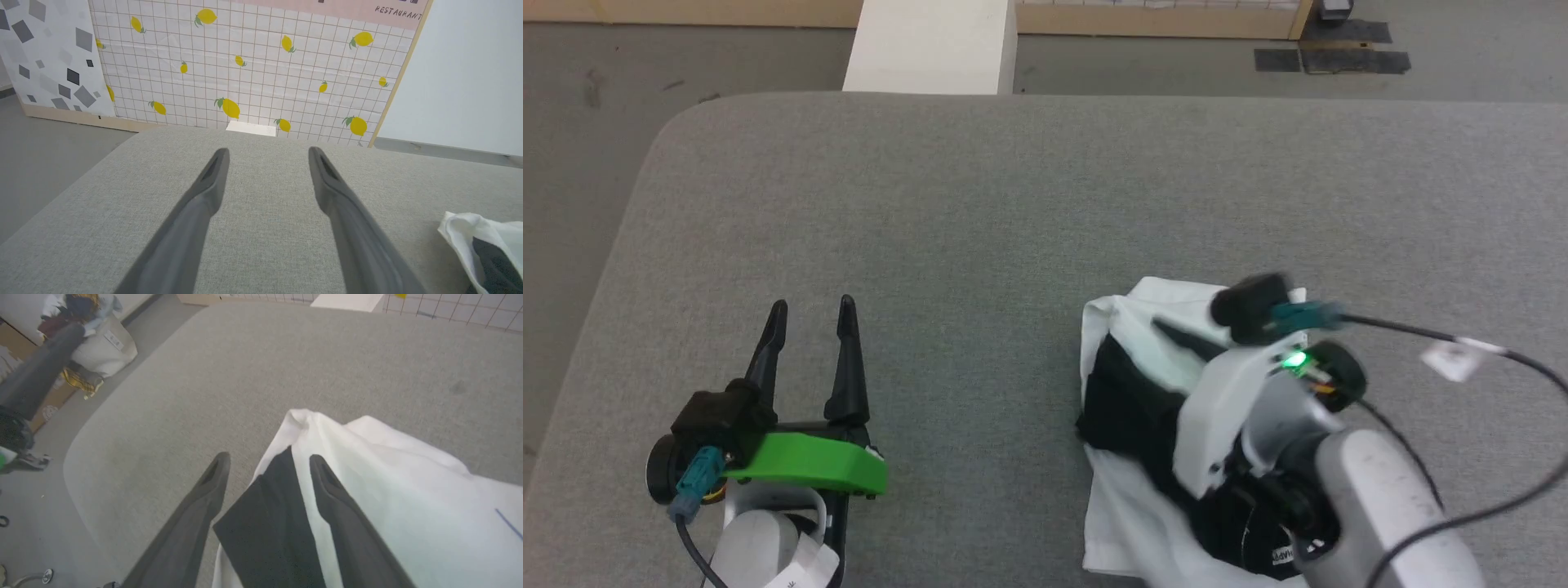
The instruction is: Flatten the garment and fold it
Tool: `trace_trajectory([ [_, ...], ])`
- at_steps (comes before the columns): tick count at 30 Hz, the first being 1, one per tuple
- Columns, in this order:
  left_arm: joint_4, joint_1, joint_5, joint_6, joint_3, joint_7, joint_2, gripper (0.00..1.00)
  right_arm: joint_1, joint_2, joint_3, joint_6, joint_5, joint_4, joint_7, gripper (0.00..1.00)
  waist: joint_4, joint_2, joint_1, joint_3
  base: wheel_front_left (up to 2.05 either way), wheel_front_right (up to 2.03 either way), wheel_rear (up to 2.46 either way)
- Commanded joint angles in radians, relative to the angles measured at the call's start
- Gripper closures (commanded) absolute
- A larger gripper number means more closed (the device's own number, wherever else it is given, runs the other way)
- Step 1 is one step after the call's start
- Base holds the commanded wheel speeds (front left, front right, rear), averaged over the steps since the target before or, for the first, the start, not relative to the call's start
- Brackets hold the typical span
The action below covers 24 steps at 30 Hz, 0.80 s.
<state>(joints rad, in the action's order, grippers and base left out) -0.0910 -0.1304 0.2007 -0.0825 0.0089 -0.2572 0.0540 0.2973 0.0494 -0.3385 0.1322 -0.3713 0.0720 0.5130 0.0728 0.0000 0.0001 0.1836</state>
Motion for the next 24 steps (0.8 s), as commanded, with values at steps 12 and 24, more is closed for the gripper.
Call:
trace_trajectory([
  [12,0.002,0.019,-0.006,-0.003,-0.005,-0.005,-0.004,0.00,-0.168,0.001,0.398,-0.002,-0.230,-0.051,-0.444,0.00,-0.091,0.0000,-0.0001,-0.077,0.00,0.00,0.00],
  [24,0.005,0.019,-0.003,0.000,-0.013,-0.005,-0.004,0.00,-0.220,0.001,0.397,-0.002,-0.283,0.129,-0.260,0.00,-0.095,0.0000,-0.0001,-0.071,0.00,0.00,0.00],
])
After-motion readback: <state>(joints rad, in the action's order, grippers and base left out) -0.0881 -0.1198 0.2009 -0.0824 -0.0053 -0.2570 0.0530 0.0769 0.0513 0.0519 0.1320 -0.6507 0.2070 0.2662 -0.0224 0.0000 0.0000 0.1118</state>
